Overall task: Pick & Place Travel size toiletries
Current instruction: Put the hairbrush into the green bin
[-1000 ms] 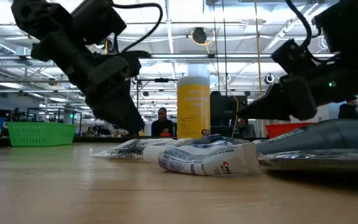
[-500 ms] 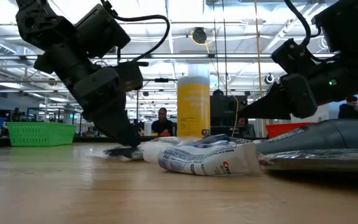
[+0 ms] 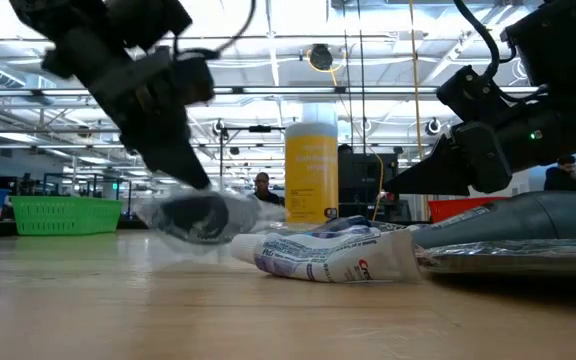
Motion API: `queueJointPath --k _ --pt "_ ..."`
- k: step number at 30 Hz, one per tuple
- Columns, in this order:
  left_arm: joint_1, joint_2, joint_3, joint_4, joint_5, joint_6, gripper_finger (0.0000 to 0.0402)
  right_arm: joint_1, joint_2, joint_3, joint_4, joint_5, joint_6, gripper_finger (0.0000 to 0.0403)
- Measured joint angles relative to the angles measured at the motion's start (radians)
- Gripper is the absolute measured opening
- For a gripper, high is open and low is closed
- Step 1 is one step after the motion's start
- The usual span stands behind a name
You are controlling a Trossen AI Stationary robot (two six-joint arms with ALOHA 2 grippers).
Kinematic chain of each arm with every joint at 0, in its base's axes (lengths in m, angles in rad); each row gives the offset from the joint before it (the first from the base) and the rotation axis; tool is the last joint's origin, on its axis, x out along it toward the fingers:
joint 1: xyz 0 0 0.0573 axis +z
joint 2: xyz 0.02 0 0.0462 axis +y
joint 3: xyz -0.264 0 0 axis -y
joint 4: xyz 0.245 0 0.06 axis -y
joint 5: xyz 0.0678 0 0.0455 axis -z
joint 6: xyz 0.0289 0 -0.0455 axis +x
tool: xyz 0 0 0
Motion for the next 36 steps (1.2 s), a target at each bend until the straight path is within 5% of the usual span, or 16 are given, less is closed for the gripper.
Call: queueJointPath --k 4,9,17,22,36 --pt "-0.003 -0.16 0.04 -0.25 -0.153 -0.031 0.0004 0.0 0.0 0.0 -0.01 0.0 0.016 0.02" --pt "-0.022 -0.314 0.128 -0.666 -0.478 -0.134 0.0002 0.0 0.0 0.0 -0.016 0.0 0.026 0.02" --pt "-0.009 -0.41 0.207 -1.169 -0.936 -0.344 0.0002 0.0 0.0 0.0 -0.015 0.0 0.028 0.02" --pt "0.066 -0.367 0.208 -1.418 -0.997 -0.538 0.0002 0.0 0.0 0.0 -0.015 0.0 0.029 0.02" --pt "0.332 0.025 0.208 -1.412 -1.008 -0.626 0.0001 0.0 0.0 0.0 -0.015 0.0 0.052 0.02"
